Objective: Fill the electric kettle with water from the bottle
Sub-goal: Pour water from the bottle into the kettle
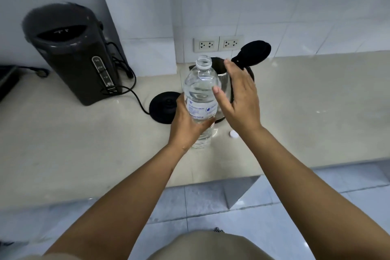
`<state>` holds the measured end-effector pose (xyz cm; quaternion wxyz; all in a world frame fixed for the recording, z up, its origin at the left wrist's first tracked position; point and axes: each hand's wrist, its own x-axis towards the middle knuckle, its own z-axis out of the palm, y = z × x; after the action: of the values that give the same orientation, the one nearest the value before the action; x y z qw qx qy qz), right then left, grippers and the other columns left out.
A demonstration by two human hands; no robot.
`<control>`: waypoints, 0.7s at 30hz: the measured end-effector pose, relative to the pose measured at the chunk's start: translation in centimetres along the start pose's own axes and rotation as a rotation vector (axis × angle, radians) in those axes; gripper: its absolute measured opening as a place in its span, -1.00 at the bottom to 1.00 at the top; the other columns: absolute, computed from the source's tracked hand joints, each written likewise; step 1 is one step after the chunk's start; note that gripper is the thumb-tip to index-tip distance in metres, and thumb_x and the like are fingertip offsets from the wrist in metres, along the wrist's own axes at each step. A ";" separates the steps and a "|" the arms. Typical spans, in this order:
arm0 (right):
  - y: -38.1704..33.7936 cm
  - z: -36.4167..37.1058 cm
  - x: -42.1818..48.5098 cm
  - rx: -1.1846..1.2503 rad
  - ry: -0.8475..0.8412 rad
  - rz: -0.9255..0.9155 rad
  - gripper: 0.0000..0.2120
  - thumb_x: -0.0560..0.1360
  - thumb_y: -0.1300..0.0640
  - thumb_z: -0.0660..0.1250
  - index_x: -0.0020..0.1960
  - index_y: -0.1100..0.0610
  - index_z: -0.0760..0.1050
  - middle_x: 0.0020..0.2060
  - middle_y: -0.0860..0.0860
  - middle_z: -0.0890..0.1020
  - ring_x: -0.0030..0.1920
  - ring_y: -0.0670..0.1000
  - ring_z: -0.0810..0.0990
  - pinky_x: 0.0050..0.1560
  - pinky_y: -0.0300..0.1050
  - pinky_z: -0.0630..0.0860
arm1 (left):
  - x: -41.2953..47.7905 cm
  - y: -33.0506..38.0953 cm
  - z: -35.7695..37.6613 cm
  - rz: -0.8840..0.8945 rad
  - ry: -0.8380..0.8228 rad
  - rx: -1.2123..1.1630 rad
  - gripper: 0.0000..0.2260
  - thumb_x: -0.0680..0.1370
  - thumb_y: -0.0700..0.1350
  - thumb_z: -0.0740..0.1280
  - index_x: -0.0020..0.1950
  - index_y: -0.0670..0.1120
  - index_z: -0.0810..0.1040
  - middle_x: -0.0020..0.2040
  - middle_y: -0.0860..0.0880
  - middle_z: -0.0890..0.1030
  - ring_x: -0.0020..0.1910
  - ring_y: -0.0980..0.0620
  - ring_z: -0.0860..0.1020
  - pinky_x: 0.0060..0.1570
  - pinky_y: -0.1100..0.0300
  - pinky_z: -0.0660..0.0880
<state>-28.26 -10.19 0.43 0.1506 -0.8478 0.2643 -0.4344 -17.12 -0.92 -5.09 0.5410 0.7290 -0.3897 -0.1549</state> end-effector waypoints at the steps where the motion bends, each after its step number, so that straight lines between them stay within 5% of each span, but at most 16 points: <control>1: -1.0 -0.1 0.8 0.026 -0.009 0.006 -0.43 0.56 -0.17 0.15 0.43 0.18 0.34 0.39 0.04 0.43 0.42 -0.02 0.34 0.48 -0.03 0.15 | -0.2 0.1 -0.1 -0.003 0.015 0.005 -0.11 0.25 0.03 0.64 0.42 -0.08 0.21 0.21 0.17 0.43 0.15 0.25 0.45 -0.05 0.58 0.34; 8: -4.8 0.5 3.1 0.153 -0.086 0.048 -0.61 0.52 -0.19 0.22 0.16 0.07 0.54 0.02 -0.08 0.65 0.07 -0.06 0.58 0.09 0.05 0.51 | -1.5 -0.5 -1.6 0.038 0.035 0.099 -0.10 0.24 0.16 0.60 0.42 0.00 0.18 0.30 0.04 0.48 0.24 0.07 0.51 0.14 0.07 0.53; 15: -7.5 1.7 2.5 0.206 -0.099 0.013 -0.64 0.51 -0.14 0.30 0.10 0.13 0.52 -0.13 -0.06 0.68 -0.08 -0.02 0.65 -0.10 0.02 0.55 | -2.7 -1.6 -3.6 -0.008 0.052 0.004 -0.08 0.21 0.21 0.59 0.42 0.10 0.17 0.31 0.10 0.50 0.26 0.13 0.51 0.19 0.01 0.52; 21: -8.4 2.2 2.7 0.245 -0.120 0.012 -0.65 0.50 -0.13 0.32 0.10 0.12 0.53 -0.14 -0.06 0.68 -0.09 -0.03 0.65 -0.09 -0.03 0.55 | -3.4 -2.3 -2.9 -0.061 0.105 -0.149 0.01 0.22 -0.04 0.66 0.50 0.06 0.11 0.33 0.12 0.48 0.28 0.17 0.50 0.24 -0.02 0.50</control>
<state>-22.46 -4.83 4.99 0.2712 -0.8460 0.2047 -0.4110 -16.54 3.83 -6.80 0.6083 0.7055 -0.3259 -0.1613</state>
